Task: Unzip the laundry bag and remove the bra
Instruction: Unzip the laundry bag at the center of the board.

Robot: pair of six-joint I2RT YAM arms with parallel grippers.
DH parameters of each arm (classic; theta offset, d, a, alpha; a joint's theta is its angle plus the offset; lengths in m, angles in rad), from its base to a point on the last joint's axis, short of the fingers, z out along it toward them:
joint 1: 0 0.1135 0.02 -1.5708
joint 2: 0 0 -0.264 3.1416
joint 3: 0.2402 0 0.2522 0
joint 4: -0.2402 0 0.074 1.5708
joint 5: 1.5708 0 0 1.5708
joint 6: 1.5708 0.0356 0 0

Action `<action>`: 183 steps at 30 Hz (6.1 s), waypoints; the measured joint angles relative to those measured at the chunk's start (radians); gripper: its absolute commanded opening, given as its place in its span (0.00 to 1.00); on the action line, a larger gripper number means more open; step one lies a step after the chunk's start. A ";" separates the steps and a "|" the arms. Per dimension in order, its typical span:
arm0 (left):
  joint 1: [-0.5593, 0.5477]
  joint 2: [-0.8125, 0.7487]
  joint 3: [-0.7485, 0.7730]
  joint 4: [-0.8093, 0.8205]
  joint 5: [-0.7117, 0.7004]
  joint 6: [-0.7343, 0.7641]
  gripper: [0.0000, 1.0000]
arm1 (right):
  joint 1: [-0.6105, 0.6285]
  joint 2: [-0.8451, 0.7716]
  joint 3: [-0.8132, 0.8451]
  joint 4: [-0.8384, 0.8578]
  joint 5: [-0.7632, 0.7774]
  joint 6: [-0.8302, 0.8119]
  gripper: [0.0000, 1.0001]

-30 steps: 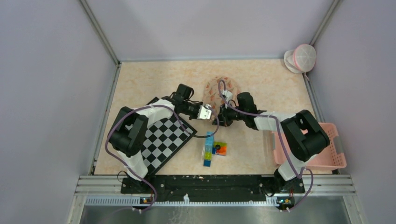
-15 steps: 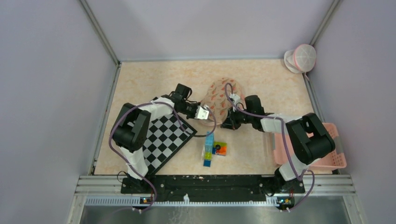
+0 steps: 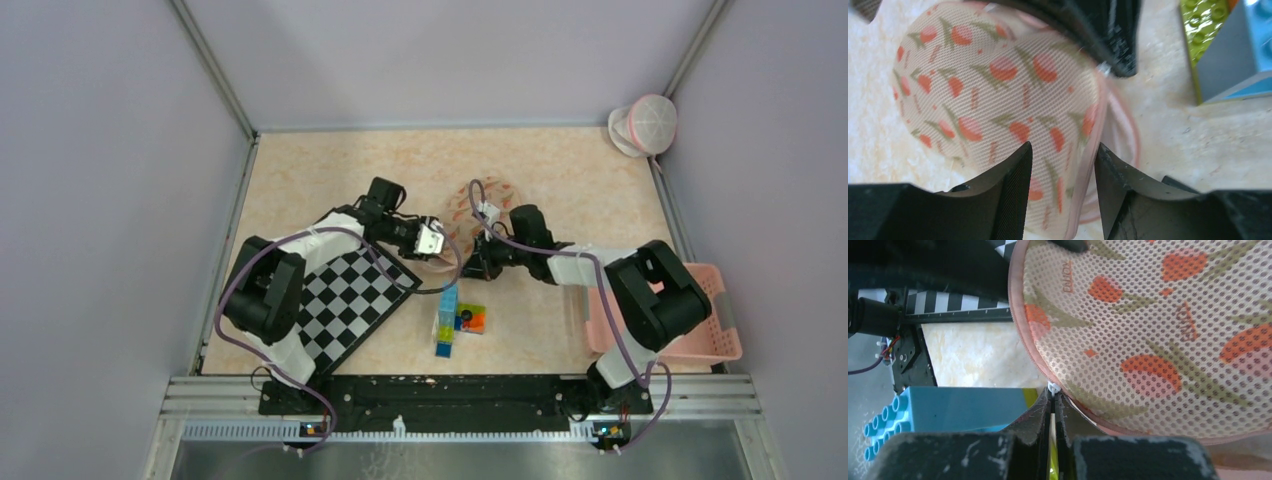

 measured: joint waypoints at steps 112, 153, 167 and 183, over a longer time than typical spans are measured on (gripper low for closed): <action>0.016 -0.008 0.106 -0.072 0.063 -0.528 0.61 | -0.080 0.072 0.033 -0.036 -0.050 0.045 0.00; -0.001 0.253 0.198 0.018 -0.201 -0.765 0.40 | -0.154 0.095 0.046 -0.017 -0.018 0.092 0.00; 0.010 0.329 0.340 -0.137 -0.292 -0.529 0.37 | -0.224 0.046 0.043 -0.138 -0.046 0.006 0.00; 0.104 0.137 0.253 -0.120 -0.066 -0.489 0.57 | -0.199 0.038 0.031 -0.086 -0.098 0.057 0.00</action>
